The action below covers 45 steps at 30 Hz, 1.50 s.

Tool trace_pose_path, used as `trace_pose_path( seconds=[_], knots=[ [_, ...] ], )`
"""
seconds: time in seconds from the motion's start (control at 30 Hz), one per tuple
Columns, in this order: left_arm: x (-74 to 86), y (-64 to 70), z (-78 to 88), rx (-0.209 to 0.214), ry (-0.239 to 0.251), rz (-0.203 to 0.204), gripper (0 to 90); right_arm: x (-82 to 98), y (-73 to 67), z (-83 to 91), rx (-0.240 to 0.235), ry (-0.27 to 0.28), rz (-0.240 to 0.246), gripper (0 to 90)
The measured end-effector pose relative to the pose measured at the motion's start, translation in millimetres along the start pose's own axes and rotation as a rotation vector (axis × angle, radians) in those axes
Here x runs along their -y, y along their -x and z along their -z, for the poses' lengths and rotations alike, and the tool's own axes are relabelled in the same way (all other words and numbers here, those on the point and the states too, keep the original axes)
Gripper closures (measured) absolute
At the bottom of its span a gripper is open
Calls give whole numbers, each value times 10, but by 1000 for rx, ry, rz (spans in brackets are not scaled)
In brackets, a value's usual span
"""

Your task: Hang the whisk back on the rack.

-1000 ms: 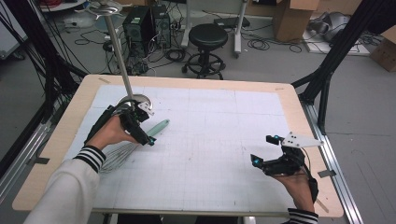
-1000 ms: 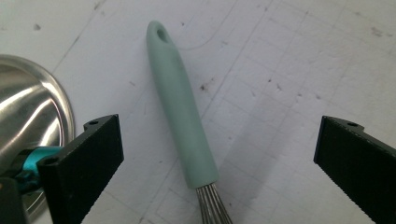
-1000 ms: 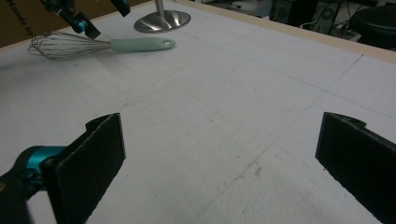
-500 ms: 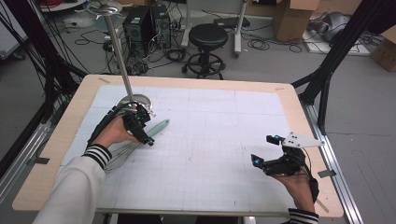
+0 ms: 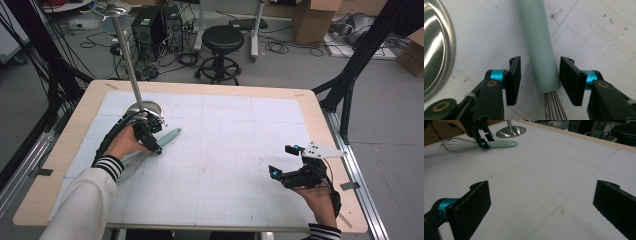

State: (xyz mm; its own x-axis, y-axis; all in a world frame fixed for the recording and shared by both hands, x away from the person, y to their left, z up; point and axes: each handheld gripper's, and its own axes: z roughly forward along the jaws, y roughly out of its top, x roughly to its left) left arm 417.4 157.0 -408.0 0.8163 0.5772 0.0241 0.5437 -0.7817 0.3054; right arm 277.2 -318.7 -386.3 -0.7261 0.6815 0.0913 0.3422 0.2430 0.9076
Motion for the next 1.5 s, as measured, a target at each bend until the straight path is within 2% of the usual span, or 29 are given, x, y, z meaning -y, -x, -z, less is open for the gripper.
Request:
trace_pose_path(
  seconds=[0.17, 0.33, 0.37, 0.4, 0.47, 0.67, 0.8, 0.97, 1.0, 1.1, 1.13, 1.27, 1.5],
  knots=[
    [-12, 20, -23, 6, -16, 6, 635, 5, 1, 0, 1, -2, -2, 5],
    [-22, 33, -13, -7, -35, 52, 683, 4, -1, 6, -1, 2, -1, 5],
    [-19, 43, -3, -28, -35, 15, 693, 4, 1, 7, 0, 2, 2, 5],
    [-16, 63, -1, -43, -35, 6, 694, 4, 1, 8, -1, 3, 0, 5],
    [-13, 68, 14, -32, -34, -4, 694, 5, 1, 9, 0, 2, -2, 5],
    [-11, 97, 122, 18, 18, -41, 695, 1, -5, 10, -1, 1, -4, 5],
    [-21, 135, 245, 30, 62, -75, 695, 0, -6, 10, 0, 0, -4, 5],
    [-29, 172, 410, 48, 130, -84, 695, -2, -8, 9, 1, -1, 0, 5],
    [-25, 167, 448, 49, 141, -98, 695, -3, -8, 8, 0, 0, 2, 5],
    [-5, 169, 514, 59, 168, -103, 695, -3, -9, 10, 0, 0, 2, 5],
    [22, 164, 581, 64, 186, -120, 695, -3, -10, 11, 0, 0, -3, 5],
    [78, 153, 735, 42, 237, -147, 695, 1, -4, 19, 2, 1, -5, 5],
    [148, 153, 1011, 38, 327, -165, 695, 0, -5, 16, 3, -2, -1, 5]
  ],
)
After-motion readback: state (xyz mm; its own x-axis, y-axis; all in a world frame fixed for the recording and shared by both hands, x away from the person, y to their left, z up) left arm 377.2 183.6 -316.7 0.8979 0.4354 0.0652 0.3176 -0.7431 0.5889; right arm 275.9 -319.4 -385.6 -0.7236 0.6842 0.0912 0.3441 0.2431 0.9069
